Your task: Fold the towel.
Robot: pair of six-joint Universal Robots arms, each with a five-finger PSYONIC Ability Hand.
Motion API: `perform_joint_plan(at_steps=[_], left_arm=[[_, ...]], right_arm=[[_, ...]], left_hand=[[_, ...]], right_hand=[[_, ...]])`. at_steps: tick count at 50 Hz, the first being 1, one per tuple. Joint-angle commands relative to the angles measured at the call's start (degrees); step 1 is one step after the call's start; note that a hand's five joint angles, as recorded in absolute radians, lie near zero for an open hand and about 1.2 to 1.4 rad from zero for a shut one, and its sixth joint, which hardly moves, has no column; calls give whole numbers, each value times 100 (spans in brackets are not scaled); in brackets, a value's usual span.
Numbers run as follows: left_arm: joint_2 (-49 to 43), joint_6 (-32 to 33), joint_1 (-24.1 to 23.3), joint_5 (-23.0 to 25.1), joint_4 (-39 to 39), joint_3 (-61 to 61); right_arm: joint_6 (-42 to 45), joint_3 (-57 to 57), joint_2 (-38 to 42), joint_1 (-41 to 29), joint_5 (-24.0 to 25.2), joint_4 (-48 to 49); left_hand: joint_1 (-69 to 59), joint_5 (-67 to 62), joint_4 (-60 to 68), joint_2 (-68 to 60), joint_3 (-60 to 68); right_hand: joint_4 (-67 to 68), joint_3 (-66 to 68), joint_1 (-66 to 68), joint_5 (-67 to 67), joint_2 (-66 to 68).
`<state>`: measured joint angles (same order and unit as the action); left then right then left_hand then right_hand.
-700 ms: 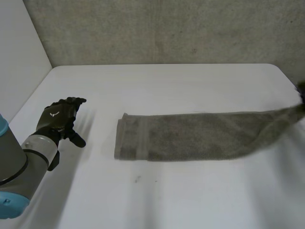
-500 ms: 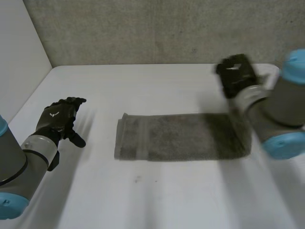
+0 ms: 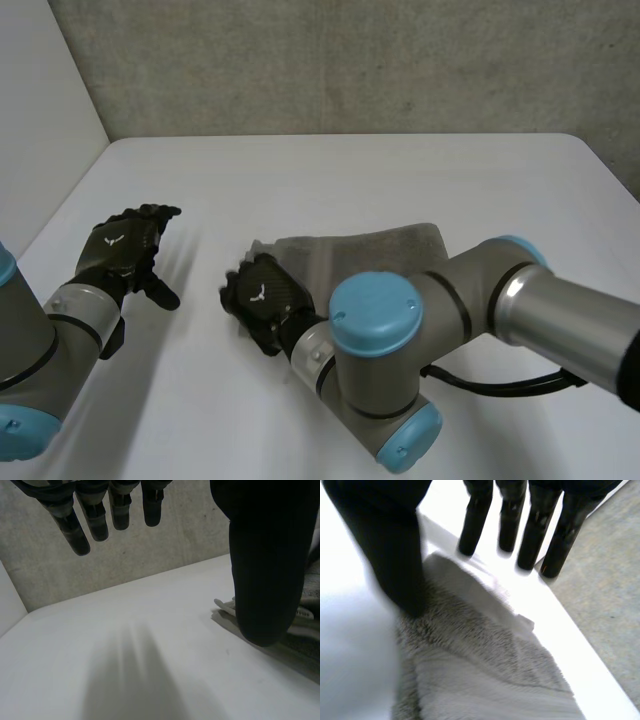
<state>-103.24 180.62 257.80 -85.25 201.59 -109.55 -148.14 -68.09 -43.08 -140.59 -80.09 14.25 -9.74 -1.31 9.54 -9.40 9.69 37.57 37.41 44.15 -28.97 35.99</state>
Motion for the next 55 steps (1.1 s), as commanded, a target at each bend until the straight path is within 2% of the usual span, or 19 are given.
perform_joint_plan(at_steps=[1,8,10,13,19,21,30,33,35,36,38,44,50,52,53,55], left_arm=[[14,0,-72,0,3,65],[32,18,-230,18,47,224],[32,26,-484,18,82,320],[15,35,-599,26,91,382],[-196,44,-1100,26,117,619],[-389,44,-1372,0,135,812],[-478,26,-1593,-26,144,1068],[-469,18,-1628,-26,135,1068],[-460,9,-1628,-35,135,1033],[-460,9,-1628,-35,135,1032],[-434,0,-1619,-35,144,989],[-407,0,-1610,-44,135,945],[-302,-9,-1584,-61,135,883],[-232,-9,-1549,-131,135,892],[-232,-9,-1549,-132,135,892],[-205,-9,-1522,-193,144,892]], right_arm=[[-354,-440,-963,355,-270,-71],[-971,-1101,-1888,1069,-323,-141],[-1023,-1451,-2142,1418,-332,-395],[-1024,-1872,-2266,1814,-332,-685],[-1015,-2613,-2284,2290,-253,-651],[-997,-3024,-2284,2597,-236,-407],[-953,-3650,-2056,3019,-279,543],[-953,-3659,-2003,3055,-297,667],[-944,-3641,-1933,3108,-315,807],[-944,-3641,-1932,3108,-315,808],[-944,-3580,-1810,3152,-315,965],[-927,-3439,-1801,3240,-323,1098],[-883,-2745,-1880,3143,-376,1010],[-883,-2246,-1845,2698,-402,879],[-883,-2244,-1845,2695,-403,878],[-848,-1640,-1687,1969,-385,747]], left_hand=[[-26,131,46,-60,31],[-26,131,46,-60,31],[-26,131,46,-60,31],[-26,131,46,-60,31],[-31,126,50,-65,36],[-31,126,50,-65,36],[-48,109,67,-82,52],[-48,109,67,-82,52],[-31,126,50,-65,36],[-31,126,50,-65,36],[-26,131,46,-60,31],[-26,131,46,-60,31],[-26,131,46,-60,31],[-26,131,46,-60,31],[-26,131,46,-60,31],[-26,131,46,-60,31]], right_hand=[[-2757,-2741,-3415,2897,-2599],[-2757,-2741,-3415,2897,-2599],[-2757,-2741,-3415,2897,-2599],[-2757,-2741,-3415,2897,-2599],[-2757,-2741,-3415,2897,-2599],[-2264,-2247,-2921,2403,-2106],[-45,-28,-703,185,113],[683,699,25,-543,841],[2523,2540,1865,-2383,2681],[2533,2550,1875,-2393,2691],[4236,4253,3578,-4096,4394],[4243,4259,3585,-4103,4401],[4243,4259,3585,-4103,4401],[4243,4259,3585,-4103,4401],[4243,4259,3585,-4103,4401],[4243,4259,3585,-4103,4401]])
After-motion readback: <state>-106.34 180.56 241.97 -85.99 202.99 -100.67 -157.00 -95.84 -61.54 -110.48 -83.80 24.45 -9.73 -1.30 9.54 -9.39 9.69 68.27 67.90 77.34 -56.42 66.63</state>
